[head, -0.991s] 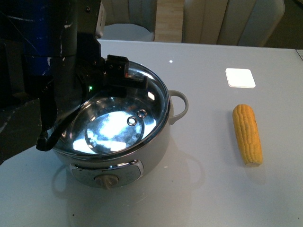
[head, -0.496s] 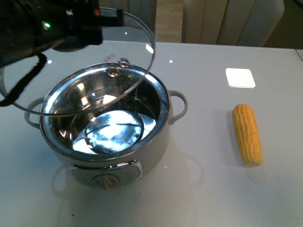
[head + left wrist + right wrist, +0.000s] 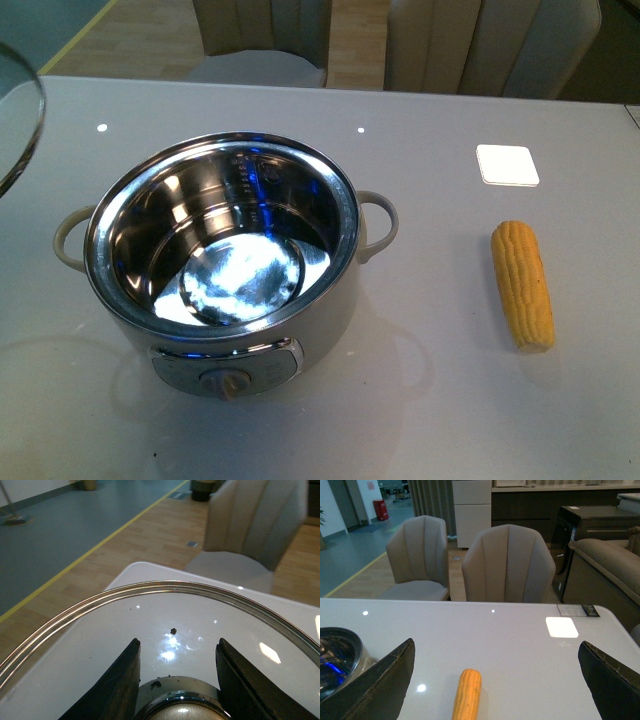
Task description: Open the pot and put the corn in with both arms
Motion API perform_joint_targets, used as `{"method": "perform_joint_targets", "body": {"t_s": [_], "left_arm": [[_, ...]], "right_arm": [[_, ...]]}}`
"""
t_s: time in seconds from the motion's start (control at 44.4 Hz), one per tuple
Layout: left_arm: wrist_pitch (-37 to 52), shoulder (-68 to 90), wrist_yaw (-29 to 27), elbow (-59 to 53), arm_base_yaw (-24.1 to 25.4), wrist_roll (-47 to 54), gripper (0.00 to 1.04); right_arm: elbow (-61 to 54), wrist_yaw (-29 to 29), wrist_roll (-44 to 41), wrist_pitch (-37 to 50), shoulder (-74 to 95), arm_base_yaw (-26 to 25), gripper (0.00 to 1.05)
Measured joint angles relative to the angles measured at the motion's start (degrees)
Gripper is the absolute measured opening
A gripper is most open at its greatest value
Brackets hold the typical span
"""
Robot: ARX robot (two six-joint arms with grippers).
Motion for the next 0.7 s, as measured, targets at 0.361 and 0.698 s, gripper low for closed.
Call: {"method": "perform_joint_targets", "body": {"t_s": [0.361, 0.698], "left_arm": [[15.23, 22.16, -0.07, 1.33, 9.53, 1.2, 0.4], [17.38, 35.67, 3.52, 9.86, 11.56, 1.86, 0.4]], "right_arm": [[0.0, 0.0, 0.0, 0.0, 0.0, 0.0, 0.96], [0.0, 0.0, 0.0, 0.0, 0.0, 0.0, 0.96]]}}
